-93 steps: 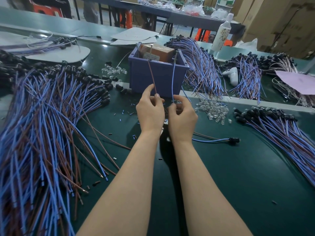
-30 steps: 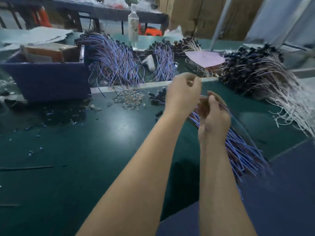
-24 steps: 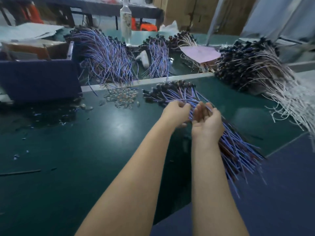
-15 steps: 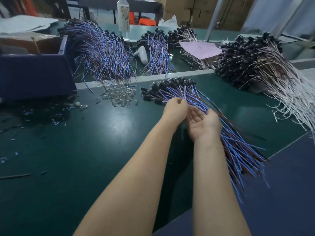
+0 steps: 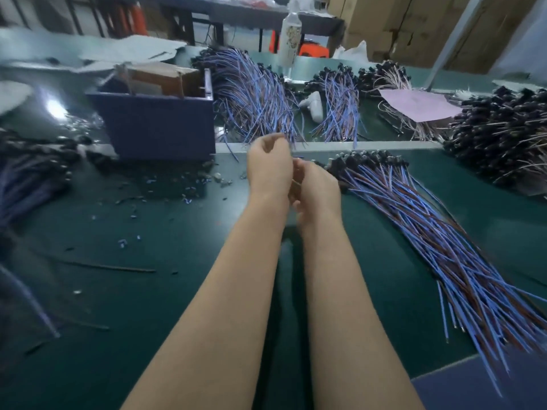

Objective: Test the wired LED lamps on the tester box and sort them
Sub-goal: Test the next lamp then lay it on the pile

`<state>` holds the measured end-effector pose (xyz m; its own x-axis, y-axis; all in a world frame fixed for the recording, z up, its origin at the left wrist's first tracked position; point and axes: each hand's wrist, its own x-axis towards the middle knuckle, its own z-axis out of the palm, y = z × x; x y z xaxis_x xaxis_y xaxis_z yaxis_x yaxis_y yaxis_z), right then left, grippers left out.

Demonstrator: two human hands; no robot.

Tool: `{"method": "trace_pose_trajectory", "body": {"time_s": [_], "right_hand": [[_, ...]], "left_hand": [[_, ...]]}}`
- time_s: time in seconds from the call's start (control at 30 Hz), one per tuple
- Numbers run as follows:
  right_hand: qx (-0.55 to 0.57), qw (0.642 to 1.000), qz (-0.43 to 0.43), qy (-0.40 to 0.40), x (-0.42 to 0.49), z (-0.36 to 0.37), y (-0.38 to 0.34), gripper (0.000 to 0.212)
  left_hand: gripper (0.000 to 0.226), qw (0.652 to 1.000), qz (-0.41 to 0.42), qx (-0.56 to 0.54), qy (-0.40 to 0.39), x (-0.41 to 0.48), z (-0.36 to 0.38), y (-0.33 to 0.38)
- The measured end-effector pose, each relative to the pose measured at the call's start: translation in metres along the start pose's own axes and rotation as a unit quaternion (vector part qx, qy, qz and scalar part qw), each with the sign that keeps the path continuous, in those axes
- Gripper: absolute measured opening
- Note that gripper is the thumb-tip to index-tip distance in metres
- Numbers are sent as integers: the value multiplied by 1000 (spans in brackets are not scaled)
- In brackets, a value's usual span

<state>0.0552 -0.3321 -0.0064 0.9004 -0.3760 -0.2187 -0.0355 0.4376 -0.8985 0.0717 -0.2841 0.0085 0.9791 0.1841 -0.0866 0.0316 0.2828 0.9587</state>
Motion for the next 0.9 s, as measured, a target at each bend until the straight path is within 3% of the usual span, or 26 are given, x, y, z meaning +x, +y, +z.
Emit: {"method": "trace_pose_trajectory", "body": {"time_s": [0.1, 0.2, 0.33, 0.43, 0.47, 0.53, 0.63, 0.9], "right_hand": [[-64, 994, -26, -89, -17, 51, 24, 21], [-188, 965, -73, -166, -38, 102, 54, 19], [-351, 878, -103, -308, -65, 158, 97, 11], [-464, 780, -177, -380, -80, 191, 127, 14], [-509, 743, -213, -378, -83, 198, 135, 11], [-579, 684, -265, -356, -84, 210, 149, 24], [-637, 634, -277, -340, -88, 216, 157, 34], [-673, 615, -295, -285, -80, 208, 148, 23]], "left_hand": [[15, 991, 78, -39, 103, 7, -58, 29], [15, 971, 113, -71, 198, 13, -119, 52], [14, 940, 128, -90, 303, 17, -189, 71], [17, 913, 137, -111, 368, 19, -228, 78], [18, 906, 139, -121, 382, 19, -237, 80], [20, 893, 135, -143, 405, 18, -248, 82], [19, 884, 117, -164, 422, 17, -258, 82], [20, 879, 109, -198, 421, 24, -264, 79]]}}
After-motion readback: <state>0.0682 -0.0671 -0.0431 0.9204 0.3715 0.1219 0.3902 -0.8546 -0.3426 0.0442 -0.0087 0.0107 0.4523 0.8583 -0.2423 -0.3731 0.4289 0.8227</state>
